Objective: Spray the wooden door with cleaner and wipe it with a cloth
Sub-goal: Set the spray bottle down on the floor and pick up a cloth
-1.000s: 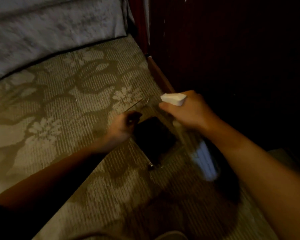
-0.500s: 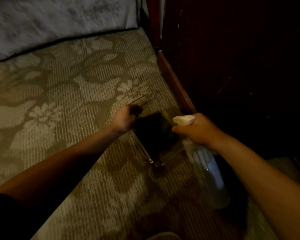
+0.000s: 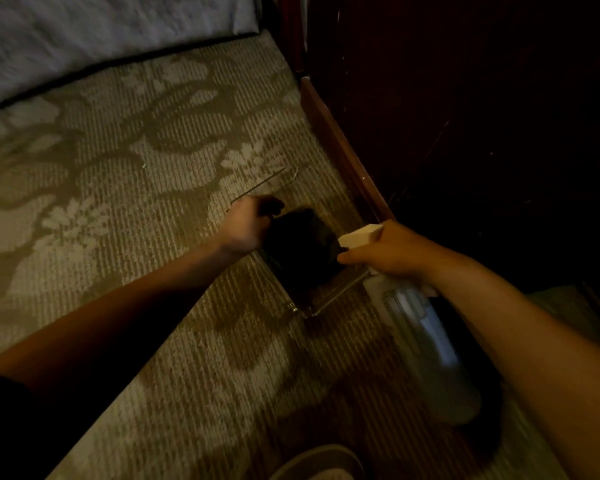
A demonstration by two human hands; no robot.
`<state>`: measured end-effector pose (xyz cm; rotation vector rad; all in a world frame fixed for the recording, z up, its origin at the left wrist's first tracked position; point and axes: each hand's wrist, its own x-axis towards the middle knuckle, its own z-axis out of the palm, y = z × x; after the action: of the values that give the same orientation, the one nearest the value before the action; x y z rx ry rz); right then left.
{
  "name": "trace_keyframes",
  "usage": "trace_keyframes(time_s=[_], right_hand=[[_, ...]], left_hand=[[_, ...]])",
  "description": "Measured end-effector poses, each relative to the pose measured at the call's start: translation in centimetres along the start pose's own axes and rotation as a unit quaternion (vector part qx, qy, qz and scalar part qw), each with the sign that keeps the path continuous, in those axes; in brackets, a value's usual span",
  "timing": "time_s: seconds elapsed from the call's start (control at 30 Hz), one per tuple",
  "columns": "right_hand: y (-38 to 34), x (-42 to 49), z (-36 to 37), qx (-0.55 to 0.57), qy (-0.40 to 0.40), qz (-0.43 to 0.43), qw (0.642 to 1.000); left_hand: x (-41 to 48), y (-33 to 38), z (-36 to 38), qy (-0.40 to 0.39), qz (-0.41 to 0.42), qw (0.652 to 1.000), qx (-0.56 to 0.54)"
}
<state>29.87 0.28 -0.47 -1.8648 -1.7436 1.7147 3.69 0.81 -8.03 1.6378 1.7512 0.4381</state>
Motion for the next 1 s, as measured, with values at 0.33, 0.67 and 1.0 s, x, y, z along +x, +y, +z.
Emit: trace_keyframes(time_s=[0.33,0.67,1.0], right_hand=[[-0.6,1.2,0.3,-0.026,0.078,-0.011,0.997],[-1.5,1.1,-0.8,-0.07,0.071,0.05,0.994],[-2.6,-0.1,-0.7,-0.057,0.045,0.112,0.991]], left_hand=[[1.4,-0.1,0.6,-0.016,-0.014,0.999,0.039],[3.8,1.4,2.6,-0.056,-0.006,0.993,0.108],[5.8,2.7,3.5,-0.103,0.062,0.99,0.069]])
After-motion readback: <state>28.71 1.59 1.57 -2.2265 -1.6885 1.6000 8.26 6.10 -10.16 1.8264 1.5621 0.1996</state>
